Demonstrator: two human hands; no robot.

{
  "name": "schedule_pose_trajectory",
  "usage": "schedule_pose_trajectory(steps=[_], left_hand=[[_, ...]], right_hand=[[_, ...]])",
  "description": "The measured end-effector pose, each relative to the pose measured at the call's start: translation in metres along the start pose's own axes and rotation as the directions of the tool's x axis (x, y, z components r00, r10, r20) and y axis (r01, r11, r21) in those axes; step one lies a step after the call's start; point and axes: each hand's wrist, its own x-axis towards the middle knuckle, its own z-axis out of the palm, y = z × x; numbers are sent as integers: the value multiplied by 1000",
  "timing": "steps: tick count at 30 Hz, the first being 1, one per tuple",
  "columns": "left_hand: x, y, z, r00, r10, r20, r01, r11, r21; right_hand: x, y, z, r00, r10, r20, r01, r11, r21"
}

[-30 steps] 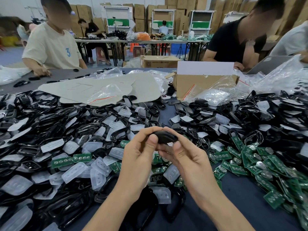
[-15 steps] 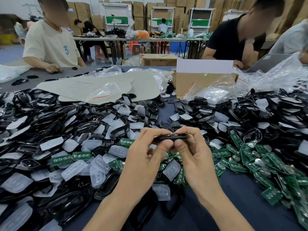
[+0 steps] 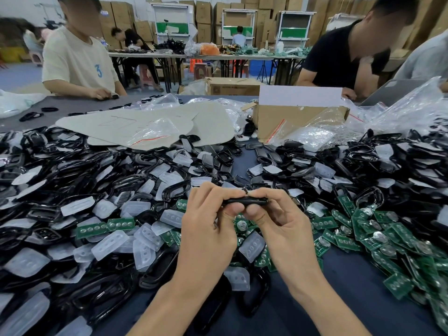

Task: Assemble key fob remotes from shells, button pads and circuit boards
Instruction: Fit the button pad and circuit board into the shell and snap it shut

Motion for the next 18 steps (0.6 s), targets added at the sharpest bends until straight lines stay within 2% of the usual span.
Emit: schedule_pose_trajectory(steps=[1,3,6,7,9,11,14,16,18], left_hand=[[0,0,1,1000,-3,-13,3,1000,-5],[-1,-2,2,999,-28,-22,28,999,-38],[-2,-7,4,996,-86,27,88,991,-97],[-2,-8,4,994,-99,54,104,989,-109],[-1,-11,5,991,-96,89,104,991,-82],[0,-16,5,995,-48,89,46,999,27],[-1,-19,6,991,40,126,-65,978,200],[-1,-19,6,986,73,152,-110,961,254],[-2,-17,7,984,92,151,-129,956,263]], right_hand=[[1,0,1,1000,31,-3,-31,998,50],[1,2,4,986,160,42,-166,950,266],[0,1,12,914,364,178,-397,718,571],[0,1,13,893,404,198,-434,655,618],[1,2,14,873,444,202,-456,597,660],[3,3,13,875,455,165,-439,603,666],[2,7,13,901,421,102,-389,684,617],[1,8,14,915,393,88,-371,738,564],[0,8,16,919,385,85,-364,744,560]])
